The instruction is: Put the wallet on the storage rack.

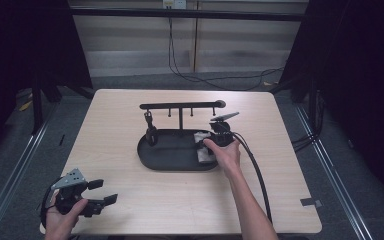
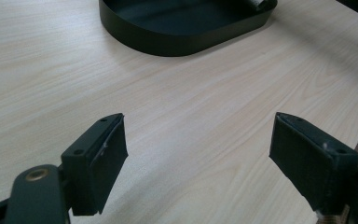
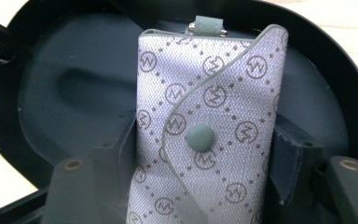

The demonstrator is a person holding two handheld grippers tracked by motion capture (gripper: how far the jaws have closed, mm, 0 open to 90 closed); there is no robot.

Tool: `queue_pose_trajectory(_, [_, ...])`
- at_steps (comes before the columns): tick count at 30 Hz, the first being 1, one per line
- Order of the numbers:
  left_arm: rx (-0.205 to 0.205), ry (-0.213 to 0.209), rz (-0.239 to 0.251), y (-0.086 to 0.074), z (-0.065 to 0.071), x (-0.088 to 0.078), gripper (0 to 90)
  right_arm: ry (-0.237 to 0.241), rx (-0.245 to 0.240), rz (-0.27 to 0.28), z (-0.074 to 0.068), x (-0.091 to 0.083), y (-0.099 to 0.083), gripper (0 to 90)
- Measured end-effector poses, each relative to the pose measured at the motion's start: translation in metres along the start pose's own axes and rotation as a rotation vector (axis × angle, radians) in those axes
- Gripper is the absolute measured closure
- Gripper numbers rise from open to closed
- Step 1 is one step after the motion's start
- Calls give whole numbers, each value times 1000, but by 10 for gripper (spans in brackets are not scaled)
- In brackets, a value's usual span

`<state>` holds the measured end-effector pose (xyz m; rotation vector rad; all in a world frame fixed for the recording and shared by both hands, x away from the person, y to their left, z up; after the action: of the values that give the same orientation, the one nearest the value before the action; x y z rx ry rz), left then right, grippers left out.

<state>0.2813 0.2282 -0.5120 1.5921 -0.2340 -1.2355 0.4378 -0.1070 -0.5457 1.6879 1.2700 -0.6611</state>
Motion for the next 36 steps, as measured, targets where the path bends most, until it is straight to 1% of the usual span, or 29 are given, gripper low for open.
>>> queue_pose_trajectory(2, [2, 0, -1, 0, 0, 0, 186, -26, -17, -6, 3, 1, -1, 326])
queue_pose_trajectory(4, [1, 1, -2, 0, 0, 1, 187, -39, -12, -2, 7, 3, -1, 325])
queue_pose_trajectory(6, [1, 0, -3, 0, 0, 1, 187, -31, -8, 6, 8, 3, -1, 322])
queue_pose_trajectory(8, [2, 1, -3, 0, 0, 1, 186, -42, -12, 15, 8, 3, 0, 317])
queue_pose_trajectory(11, [1, 1, -4, -1, 0, 1, 186, -43, -18, 21, 7, 4, 1, 302])
queue_pose_trajectory(12, [0, 2, -4, -1, 0, 1, 186, -40, -13, 23, 7, 5, 1, 297])
queue_pose_trajectory(14, [1, 1, -5, -1, 0, 1, 186, -42, -19, 22, 8, 5, 1, 290])
queue_pose_trajectory(21, [0, 1, -6, -1, 0, 1, 186, -40, -15, 19, 7, 6, 1, 259])
queue_pose_trajectory(25, [-3, -4, -5, 0, 0, 1, 186, -44, -31, 23, 5, 7, 0, 252])
queue_pose_trajectory(27, [-5, -8, 0, 0, 0, 1, 187, -57, -39, 26, 6, 7, 0, 258])
queue_pose_trajectory(30, [-8, -9, 2, 0, 0, 1, 186, -42, -40, 30, 5, 5, 1, 250])
queue_pose_trajectory(32, [-9, -9, 3, 0, 0, 1, 186, -34, -42, 34, 4, 3, 1, 227])
queue_pose_trajectory(36, [-13, -8, 12, 1, 0, 1, 186, -7, -54, 67, 2, -5, 4, 207])
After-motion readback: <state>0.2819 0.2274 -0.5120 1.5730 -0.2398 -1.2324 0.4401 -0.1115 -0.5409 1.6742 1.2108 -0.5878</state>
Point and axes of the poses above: each handheld gripper's, and its own axes: x roughly forward along the jaws, y roughly out of its top, z roughly to its right, the point moved 9 cm from there along x, roughly forward along the jaws, and after that the axes turned 10 degrees about x, right-handed, at the moved point
